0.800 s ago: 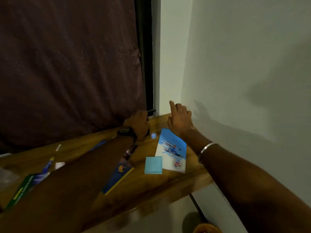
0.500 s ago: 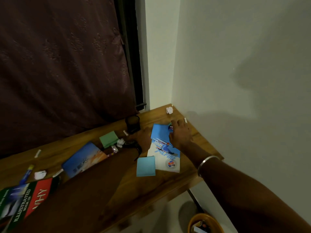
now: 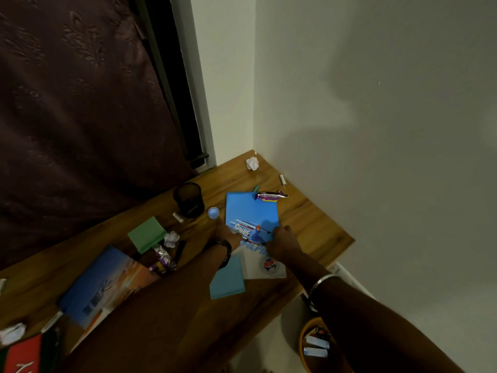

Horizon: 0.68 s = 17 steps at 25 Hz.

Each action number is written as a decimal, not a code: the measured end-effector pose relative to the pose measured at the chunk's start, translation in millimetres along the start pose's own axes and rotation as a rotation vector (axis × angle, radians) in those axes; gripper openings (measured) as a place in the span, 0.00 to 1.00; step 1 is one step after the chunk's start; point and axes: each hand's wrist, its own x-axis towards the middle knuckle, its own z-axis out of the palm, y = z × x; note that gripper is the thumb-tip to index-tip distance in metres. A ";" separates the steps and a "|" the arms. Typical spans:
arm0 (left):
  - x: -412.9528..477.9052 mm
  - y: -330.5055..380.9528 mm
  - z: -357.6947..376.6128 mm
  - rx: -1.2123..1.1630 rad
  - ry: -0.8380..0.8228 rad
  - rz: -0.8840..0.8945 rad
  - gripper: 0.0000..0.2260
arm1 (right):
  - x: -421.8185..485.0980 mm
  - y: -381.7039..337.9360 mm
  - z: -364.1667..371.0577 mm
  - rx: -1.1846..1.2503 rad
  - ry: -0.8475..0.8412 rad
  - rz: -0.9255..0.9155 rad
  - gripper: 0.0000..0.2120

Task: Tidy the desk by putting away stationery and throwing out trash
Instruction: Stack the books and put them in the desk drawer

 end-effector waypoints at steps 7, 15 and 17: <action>18.4 37.4 -40.2 0.101 0.044 0.098 0.12 | 17.6 -5.3 -8.2 0.222 0.045 -0.029 0.19; -16.1 46.3 -87.8 -0.194 0.290 0.436 0.13 | 10.8 -51.2 -38.1 1.151 -0.015 -0.104 0.18; -38.5 38.8 -100.9 -0.310 0.309 0.455 0.10 | 9.6 -63.9 -45.4 1.288 -0.155 -0.125 0.15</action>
